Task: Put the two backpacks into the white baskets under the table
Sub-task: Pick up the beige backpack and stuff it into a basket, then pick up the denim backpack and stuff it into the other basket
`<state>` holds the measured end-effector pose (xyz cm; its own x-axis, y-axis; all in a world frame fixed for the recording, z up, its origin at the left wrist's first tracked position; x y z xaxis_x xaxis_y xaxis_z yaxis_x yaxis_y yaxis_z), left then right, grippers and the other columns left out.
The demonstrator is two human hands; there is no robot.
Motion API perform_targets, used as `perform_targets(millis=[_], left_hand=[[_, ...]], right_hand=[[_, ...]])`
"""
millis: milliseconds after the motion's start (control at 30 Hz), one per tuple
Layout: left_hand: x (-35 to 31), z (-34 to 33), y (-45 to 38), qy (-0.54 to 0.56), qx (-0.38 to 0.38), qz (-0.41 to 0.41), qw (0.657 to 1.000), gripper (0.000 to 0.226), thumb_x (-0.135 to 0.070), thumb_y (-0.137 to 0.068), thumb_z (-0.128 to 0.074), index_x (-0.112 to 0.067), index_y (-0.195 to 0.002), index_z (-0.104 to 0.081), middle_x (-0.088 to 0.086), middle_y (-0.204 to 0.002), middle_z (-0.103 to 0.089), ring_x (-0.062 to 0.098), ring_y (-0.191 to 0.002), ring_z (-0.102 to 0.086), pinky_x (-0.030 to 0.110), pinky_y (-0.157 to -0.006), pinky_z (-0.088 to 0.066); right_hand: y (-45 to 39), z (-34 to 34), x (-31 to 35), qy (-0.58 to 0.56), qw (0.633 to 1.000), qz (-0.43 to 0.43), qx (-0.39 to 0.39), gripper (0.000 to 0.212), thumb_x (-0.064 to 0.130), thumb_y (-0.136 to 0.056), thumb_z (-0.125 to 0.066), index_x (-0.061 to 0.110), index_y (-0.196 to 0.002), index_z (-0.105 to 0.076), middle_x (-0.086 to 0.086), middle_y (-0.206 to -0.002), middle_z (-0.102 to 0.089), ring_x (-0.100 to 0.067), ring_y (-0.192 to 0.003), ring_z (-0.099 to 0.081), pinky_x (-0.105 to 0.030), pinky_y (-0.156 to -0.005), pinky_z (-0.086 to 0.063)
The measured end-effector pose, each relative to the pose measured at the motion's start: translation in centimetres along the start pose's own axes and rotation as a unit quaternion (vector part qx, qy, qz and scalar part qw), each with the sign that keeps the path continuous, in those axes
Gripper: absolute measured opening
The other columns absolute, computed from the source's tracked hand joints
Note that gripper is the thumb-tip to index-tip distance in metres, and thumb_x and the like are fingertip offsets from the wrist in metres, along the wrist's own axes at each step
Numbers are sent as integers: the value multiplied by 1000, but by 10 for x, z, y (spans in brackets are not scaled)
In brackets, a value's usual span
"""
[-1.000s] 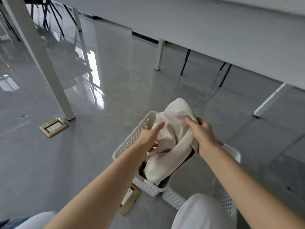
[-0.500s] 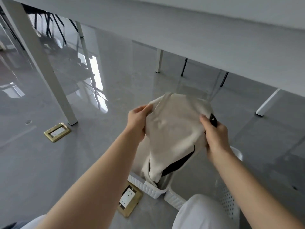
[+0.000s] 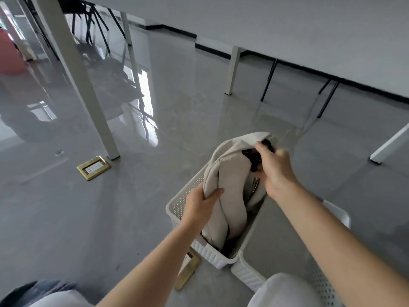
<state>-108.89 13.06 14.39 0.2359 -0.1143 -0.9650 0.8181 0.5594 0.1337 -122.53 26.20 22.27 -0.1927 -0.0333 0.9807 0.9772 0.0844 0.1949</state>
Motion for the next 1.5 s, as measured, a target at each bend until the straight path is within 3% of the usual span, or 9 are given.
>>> perform_targets(millis=[100, 267, 433, 600, 767, 900, 1133, 1400, 1500], left_hand=[[17, 24, -30, 140, -32, 93, 985, 8, -26, -87, -68, -19, -83, -69, 9, -93, -71, 27, -88, -66, 52, -90, -53], [66, 57, -70, 231, -111, 206, 944, 33, -35, -85, -68, -7, -100, -60, 13, -97, -68, 33, -96, -66, 45, -88, -56], [113, 77, -78, 94, -211, 287, 930, 76, -45, -80, -69, -1, -133, -35, 20, -133, -53, 40, -121, -53, 43, -99, -46], [113, 60, -88, -9, -133, 213, 968, 64, -31, -86, -64, -10, -136, -30, 19, -135, -52, 40, -123, -50, 38, -91, -43], [119, 68, -117, -135, -90, 224, 961, 50, -30, -88, -61, -10, -130, -43, 18, -129, -58, 39, -118, -55, 40, -90, -45], [123, 91, -109, -160, -32, 288, 944, 52, -43, -83, -68, -3, -112, -51, 14, -97, -60, 28, -68, -64, 33, -55, -56], [140, 173, -39, -82, 75, 286, 952, 39, -24, -93, -59, -10, -129, -56, 6, -113, -70, 25, -92, -72, 32, -75, -60], [247, 295, 98, -89, -103, 344, 929, 14, -6, -88, -60, -6, -100, -68, 3, -76, -69, 16, -61, -63, 19, -51, -50], [274, 339, 164, -214, -208, 334, 894, 16, -8, -84, -61, -12, -94, -73, 6, -88, -72, 22, -80, -66, 24, -69, -48]], right_hand=[[-20, -10, 0, 81, 995, 49, 20, 17, 36, -86, -57, 20, -92, -56, -7, -103, -66, -26, -97, -65, -42, -84, -53], [-37, -63, -55, 271, 951, 41, 147, 49, 44, -92, -52, 13, -130, -47, -7, -132, -53, -21, -114, -51, -30, -95, -37], [-32, -104, -129, 412, 871, 1, 269, 74, 50, -90, -52, 26, -152, -19, -9, -162, -14, -26, -148, -19, -38, -118, -19], [-26, -120, -177, 533, 803, -3, 265, 76, 64, -88, -39, 45, -149, 3, -10, -161, 20, -47, -146, -8, -57, -118, -16], [-40, -130, -189, 588, 777, 9, 226, 74, 65, -89, -34, 44, -149, 4, -14, -161, 15, -52, -143, -13, -61, -115, -19], [-36, -141, -178, 625, 752, 13, 207, 72, 53, -92, -37, 33, -152, -2, -17, -161, 5, -50, -144, -9, -61, -115, -17], [64, -215, -150, 570, 722, 223, 322, 54, 17, -90, -41, 3, -141, -31, -18, -144, -40, -37, -135, -30, -43, -113, -24], [187, -286, -247, 565, 596, 178, 543, 48, 21, -93, -48, 3, -138, -40, -19, -136, -53, -36, -127, -47, -38, -105, -37], [228, -297, -296, 578, 531, 143, 602, 47, 29, -94, -49, 5, -134, -45, -18, -134, -56, -35, -125, -51, -38, -103, -42]])
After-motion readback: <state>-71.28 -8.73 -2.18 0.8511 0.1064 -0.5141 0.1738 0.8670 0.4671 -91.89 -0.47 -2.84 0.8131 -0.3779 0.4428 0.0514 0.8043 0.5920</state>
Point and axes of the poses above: each hand's wrist, its own y-axis away from the middle knuckle, its own z-axis out of the back of the hand, x = y × z, the point moved 6 cm from there along -y, towards the middle knuckle
